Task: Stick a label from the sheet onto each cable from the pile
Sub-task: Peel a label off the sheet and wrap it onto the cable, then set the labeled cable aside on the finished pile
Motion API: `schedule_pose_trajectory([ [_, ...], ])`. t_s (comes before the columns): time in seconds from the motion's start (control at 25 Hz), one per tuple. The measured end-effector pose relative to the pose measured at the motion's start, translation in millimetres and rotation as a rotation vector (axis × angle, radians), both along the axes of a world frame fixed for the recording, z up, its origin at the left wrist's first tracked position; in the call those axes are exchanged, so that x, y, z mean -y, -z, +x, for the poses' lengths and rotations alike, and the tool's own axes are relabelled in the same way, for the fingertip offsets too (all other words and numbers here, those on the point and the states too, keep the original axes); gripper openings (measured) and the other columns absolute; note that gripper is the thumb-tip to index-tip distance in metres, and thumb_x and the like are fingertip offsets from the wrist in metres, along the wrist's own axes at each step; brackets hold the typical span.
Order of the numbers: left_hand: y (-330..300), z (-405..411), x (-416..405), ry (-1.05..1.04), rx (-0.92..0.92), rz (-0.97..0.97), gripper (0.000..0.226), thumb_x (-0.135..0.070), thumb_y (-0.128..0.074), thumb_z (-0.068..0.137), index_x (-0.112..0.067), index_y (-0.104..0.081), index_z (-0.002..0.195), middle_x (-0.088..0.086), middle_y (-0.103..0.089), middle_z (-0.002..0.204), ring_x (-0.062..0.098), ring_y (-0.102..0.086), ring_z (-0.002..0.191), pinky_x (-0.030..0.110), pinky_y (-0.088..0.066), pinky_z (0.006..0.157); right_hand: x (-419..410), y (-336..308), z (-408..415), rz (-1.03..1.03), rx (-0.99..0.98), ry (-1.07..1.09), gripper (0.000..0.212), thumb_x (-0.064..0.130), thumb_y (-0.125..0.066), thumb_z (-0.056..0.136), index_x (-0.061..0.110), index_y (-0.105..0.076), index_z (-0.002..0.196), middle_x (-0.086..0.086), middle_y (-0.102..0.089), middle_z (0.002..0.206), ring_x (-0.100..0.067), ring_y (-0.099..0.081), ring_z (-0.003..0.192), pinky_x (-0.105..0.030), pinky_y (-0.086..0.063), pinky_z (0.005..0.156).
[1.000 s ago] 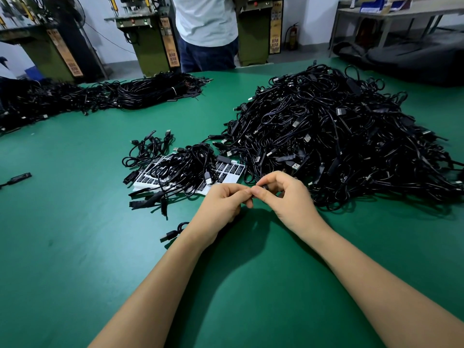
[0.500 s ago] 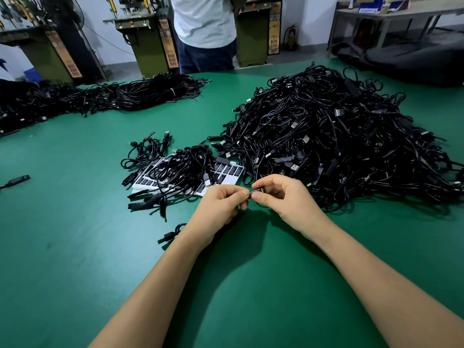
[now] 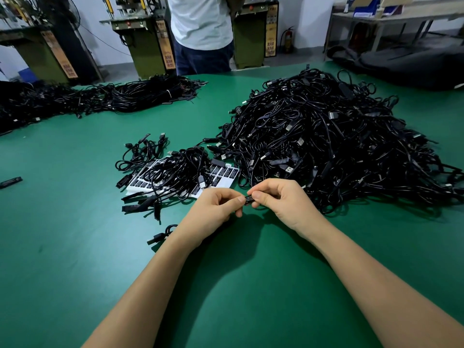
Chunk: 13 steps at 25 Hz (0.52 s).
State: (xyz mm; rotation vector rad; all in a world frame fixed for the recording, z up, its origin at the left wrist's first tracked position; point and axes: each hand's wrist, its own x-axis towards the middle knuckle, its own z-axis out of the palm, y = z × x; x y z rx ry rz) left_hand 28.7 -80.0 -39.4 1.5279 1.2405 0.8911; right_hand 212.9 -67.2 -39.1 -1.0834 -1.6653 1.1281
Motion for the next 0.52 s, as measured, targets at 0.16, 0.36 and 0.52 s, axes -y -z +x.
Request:
schedule_pose_trajectory([
  [0.16, -4, -2, 2, -0.024, -0.026, 0.008, 0.014, -0.023, -0.063, 0.092, -0.018, -0.069, 0.081, -0.005, -0.064, 0.062, 0.004, -0.038, 0.043, 0.012, -0.029, 0.041, 1, -1, 0, 0.014, 0.048, -0.019, 0.019, 0.006, -0.057, 0.095, 0.021, -0.067, 0.091, -0.002, -0.072, 0.083, -0.005, -0.069, 0.08, -0.017, -0.05, 0.079],
  [0.36, -11, -8, 9, -0.062, -0.181, 0.067, 0.018, -0.02, -0.062, 0.092, -0.02, -0.066, 0.075, -0.006, -0.061, 0.058, 0.005, -0.038, 0.044, 0.019, -0.03, 0.046, 5, 1, -3, 0.033, 0.117, -0.049, 0.027, 0.004, -0.051, 0.096, 0.027, -0.065, 0.1, 0.008, -0.072, 0.089, -0.002, -0.068, 0.086, -0.017, -0.049, 0.084],
  [0.52, -31, -34, 11, -0.347, -0.21, 0.204, 0.017, -0.022, -0.06, 0.092, -0.017, -0.066, 0.077, -0.011, -0.051, 0.05, 0.008, -0.036, 0.047, 0.022, -0.028, 0.046, 3, 4, -1, 0.086, 0.158, 0.027, 0.027, 0.01, -0.05, 0.097, 0.03, -0.064, 0.109, 0.017, -0.07, 0.081, -0.029, -0.06, 0.079, -0.033, -0.047, 0.072],
])
